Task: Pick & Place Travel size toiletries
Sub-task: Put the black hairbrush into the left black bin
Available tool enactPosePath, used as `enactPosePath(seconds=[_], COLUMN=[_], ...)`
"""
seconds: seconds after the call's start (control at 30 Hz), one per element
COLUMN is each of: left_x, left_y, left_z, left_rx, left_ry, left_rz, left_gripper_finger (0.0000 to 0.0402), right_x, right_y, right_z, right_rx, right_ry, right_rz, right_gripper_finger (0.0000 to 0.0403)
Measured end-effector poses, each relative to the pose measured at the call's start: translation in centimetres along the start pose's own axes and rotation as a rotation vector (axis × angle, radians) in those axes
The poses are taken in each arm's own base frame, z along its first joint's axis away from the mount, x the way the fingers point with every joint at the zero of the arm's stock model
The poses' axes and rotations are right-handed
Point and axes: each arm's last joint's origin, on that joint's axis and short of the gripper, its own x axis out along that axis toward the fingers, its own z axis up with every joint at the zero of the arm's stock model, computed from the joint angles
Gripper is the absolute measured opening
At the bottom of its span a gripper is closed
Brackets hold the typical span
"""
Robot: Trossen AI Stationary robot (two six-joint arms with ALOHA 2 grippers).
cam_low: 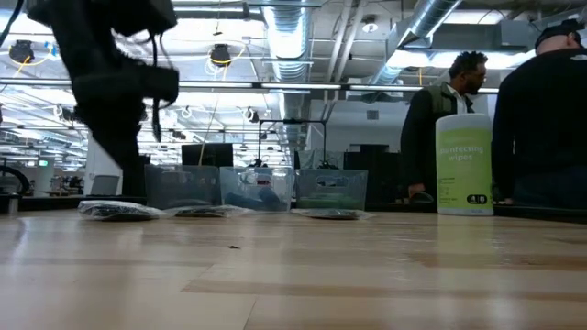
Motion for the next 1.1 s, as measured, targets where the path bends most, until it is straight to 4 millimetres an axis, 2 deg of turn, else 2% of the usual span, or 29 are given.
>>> enactPosePath(seconds=[0.13, 0.23, 0.43, 0.6, 0.73, 1.1], left_x=[0.8, 0.7, -0.3, -1.3, -1.9, -2.1], left_y=[0.8, 1.1, 1.6, 3.0, 3.3, 3.3], left_z=[-1.3, -1.7, -1.6, -2.2, -2.2, -2.2], left_rx=[-0.128, -0.200, -0.218, -0.254, -0.268, -0.300], left_ry=[0.039, 0.036, -0.019, 0.003, -0.019, -0.025], left_rz=[0.033, 0.030, 0.036, 0.112, 0.090, 0.080], left_gripper_finger=[0.0255, 0.0255, 0.0255, 0.0255, 0.0255, 0.0255], right_x=[-0.1, -0.1, -0.1, -0.1, -0.1, -0.1], right_y=[0.0, 0.0, -0.1, -0.1, -0.1, 0.0], right_z=[-0.2, -0.2, -0.2, -0.2, -0.2, -0.2], right_rx=[-0.016, -0.016, -0.022, -0.022, -0.021, 0.021], right_ry=[0.008, 0.008, 0.013, 0.014, 0.014, 0.012], right_rz=[-0.005, -0.005, -0.009, -0.009, -0.009, -0.003], right_gripper_finger=[0.0230, 0.0230, 0.0230, 0.0230, 0.0230, 0.0230])
